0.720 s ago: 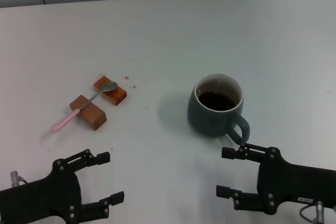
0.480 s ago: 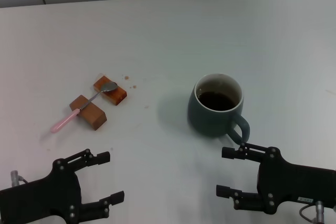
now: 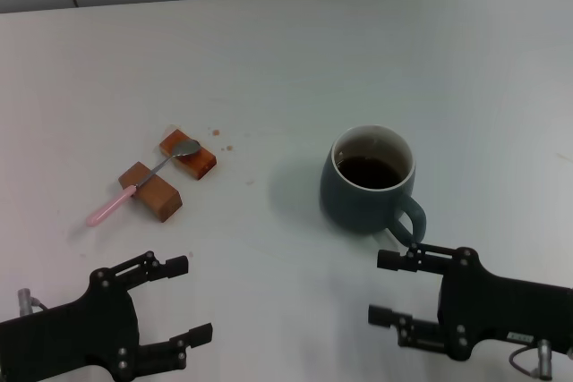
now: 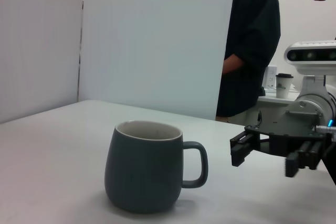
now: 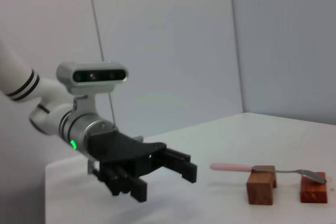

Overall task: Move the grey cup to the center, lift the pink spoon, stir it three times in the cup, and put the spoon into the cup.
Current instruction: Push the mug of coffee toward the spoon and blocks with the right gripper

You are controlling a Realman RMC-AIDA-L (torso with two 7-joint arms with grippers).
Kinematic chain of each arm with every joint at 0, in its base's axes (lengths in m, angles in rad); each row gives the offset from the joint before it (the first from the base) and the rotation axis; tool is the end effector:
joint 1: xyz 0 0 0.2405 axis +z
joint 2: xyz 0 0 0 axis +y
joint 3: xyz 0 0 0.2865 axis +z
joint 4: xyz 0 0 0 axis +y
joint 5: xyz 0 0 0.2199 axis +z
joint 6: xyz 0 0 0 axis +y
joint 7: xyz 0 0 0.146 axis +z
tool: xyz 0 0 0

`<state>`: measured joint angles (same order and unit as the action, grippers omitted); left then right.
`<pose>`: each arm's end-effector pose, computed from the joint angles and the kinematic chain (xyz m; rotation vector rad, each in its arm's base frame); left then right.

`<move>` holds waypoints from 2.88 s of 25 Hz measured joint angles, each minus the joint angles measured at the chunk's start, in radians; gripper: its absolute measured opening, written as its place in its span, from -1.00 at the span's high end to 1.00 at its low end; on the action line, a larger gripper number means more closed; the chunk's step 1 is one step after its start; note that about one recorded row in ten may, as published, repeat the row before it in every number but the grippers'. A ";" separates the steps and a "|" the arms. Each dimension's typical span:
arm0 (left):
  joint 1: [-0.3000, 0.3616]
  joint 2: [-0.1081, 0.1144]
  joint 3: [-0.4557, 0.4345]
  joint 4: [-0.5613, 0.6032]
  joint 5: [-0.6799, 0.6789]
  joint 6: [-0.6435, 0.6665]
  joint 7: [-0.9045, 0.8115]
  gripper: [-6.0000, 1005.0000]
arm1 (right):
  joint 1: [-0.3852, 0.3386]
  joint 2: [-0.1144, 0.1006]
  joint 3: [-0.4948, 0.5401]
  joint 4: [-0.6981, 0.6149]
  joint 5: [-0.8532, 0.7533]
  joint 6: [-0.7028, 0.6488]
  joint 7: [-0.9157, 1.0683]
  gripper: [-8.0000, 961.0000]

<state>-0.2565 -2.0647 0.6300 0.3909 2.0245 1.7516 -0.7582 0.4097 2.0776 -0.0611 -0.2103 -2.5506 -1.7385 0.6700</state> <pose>-0.3590 0.2115 -0.0474 -2.7263 -0.3679 -0.8647 0.3371 0.2286 -0.0742 -2.7311 0.3895 0.9604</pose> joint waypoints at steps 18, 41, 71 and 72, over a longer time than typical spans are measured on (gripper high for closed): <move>-0.003 0.001 -0.008 0.005 -0.003 0.013 -0.001 -0.66 | 0.010 0.002 0.022 0.002 0.002 0.010 0.014 0.48; -0.026 0.001 -0.027 0.008 -0.007 0.011 -0.001 -0.65 | -0.030 0.007 0.028 0.159 0.571 0.341 -0.334 0.96; -0.013 0.005 -0.054 0.034 -0.020 0.048 -0.029 -0.65 | 0.267 0.011 0.029 0.478 0.558 0.746 -0.436 0.96; -0.011 0.005 -0.056 0.034 -0.020 0.050 -0.029 -0.65 | 0.261 0.011 0.036 0.478 0.558 0.745 -0.436 0.96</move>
<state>-0.2678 -2.0601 0.5744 0.4252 2.0044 1.8021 -0.7868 0.6709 2.0889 -0.0250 0.2674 -1.9929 -0.9937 0.2339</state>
